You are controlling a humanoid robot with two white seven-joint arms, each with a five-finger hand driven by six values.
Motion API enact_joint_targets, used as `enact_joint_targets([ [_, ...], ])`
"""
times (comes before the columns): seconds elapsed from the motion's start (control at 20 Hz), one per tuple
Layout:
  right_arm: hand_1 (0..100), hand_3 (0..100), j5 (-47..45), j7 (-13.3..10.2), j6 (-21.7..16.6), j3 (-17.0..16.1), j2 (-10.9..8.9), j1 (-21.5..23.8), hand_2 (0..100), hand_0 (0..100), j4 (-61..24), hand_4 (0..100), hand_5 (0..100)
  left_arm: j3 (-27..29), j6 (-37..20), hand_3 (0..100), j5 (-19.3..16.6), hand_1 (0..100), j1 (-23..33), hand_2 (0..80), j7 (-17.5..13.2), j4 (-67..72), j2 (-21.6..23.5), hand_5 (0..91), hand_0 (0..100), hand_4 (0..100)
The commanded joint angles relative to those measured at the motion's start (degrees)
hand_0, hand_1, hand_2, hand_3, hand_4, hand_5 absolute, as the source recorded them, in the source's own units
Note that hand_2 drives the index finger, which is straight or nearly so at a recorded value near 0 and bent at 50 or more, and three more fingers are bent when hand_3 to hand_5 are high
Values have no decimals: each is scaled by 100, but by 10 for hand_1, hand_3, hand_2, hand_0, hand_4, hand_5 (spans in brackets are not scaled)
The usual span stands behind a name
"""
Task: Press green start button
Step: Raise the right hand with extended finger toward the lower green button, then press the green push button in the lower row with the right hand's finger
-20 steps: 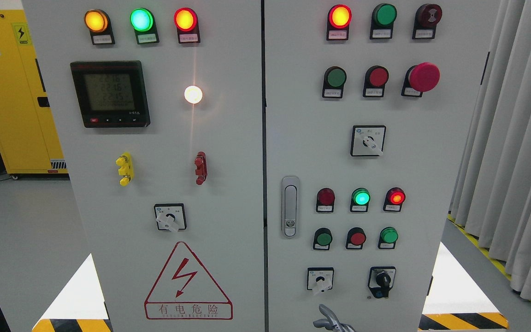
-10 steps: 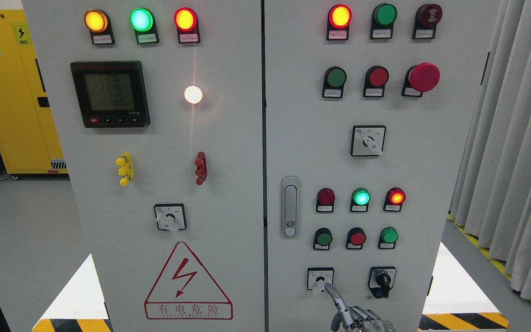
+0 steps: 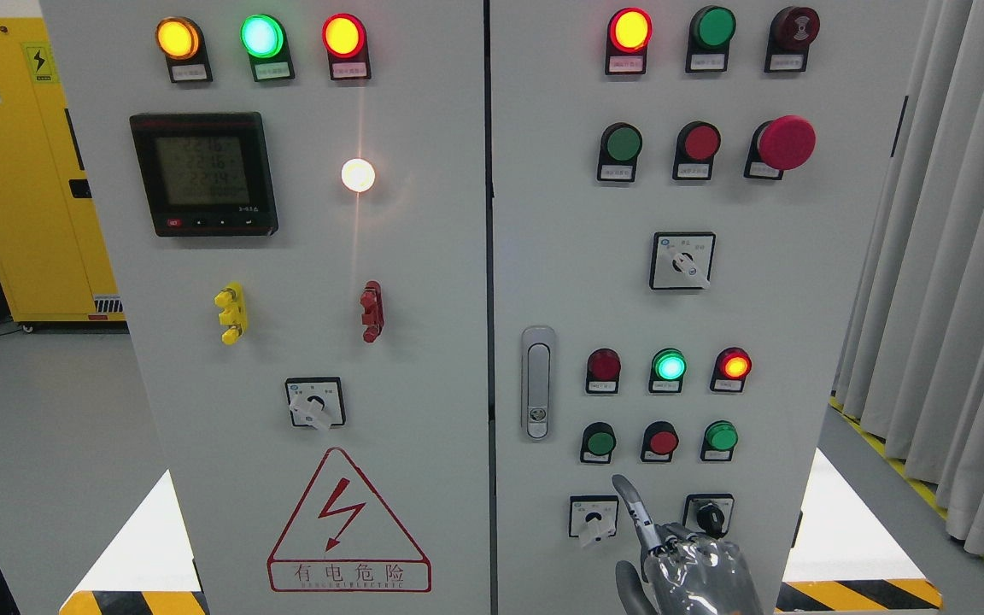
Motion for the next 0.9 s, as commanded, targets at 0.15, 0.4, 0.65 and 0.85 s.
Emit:
enact_joint_targets([
  [0.15,986,860,132,84,76,5,-14,-337,0,633,359,885,1000,0,1,0,1,556,0,0,-20,0,1,0,120,0],
  [0.4,988,863,141,93,94,49,-6,-399,0,644,438,883,1000,0,1,0,1,556,0,0,-20,0,1,0,120,0],
  [0.65,988,867,176,93,94,58,-6,-399,0,655,429,885,1000,-9,1,0,1,556,0,0,-20,0,1,0,120,0],
  [0.85,988,870,211,93,120,67,-6,-399,0,657,429,887,1000,0,1,0,1,556,0,0,-20,0,1,0,120,0],
])
